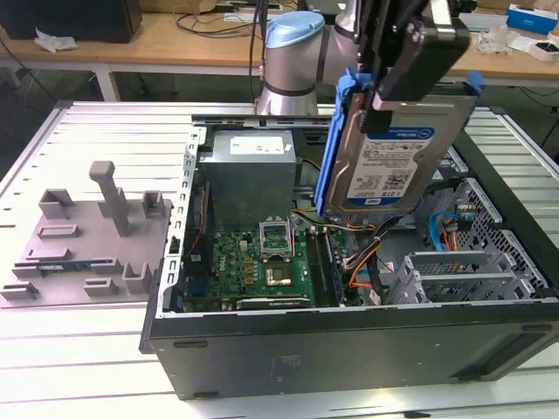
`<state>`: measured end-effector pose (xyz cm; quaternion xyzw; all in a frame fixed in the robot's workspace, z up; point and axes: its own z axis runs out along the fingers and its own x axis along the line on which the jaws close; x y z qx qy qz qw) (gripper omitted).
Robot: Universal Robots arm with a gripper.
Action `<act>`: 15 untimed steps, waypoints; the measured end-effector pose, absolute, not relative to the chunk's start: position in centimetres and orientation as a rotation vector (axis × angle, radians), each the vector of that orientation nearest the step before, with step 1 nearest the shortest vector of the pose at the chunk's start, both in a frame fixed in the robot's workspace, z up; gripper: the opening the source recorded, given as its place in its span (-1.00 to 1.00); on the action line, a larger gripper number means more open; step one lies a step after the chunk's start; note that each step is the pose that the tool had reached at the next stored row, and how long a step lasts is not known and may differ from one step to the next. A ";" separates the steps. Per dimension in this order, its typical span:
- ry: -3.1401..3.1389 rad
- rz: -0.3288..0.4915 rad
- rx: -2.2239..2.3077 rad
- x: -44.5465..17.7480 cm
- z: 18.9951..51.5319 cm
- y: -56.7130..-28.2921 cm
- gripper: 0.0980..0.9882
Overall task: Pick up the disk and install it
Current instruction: 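Insert the disk into the insertion slot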
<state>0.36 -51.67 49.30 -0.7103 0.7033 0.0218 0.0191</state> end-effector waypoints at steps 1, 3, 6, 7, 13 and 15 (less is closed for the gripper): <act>2.183 0.068 -2.205 0.5 49.3 -51.8 -0.40; 2.184 0.067 -2.205 0.7 49.2 -52.2 -0.40; 2.185 0.066 -2.205 0.8 49.2 -52.5 -0.40; 2.185 0.066 -2.205 0.9 49.1 -52.7 -0.40; 2.185 0.065 -2.204 1.8 48.6 -54.2 -0.40; 2.185 0.065 -2.205 2.3 48.5 -54.5 -0.40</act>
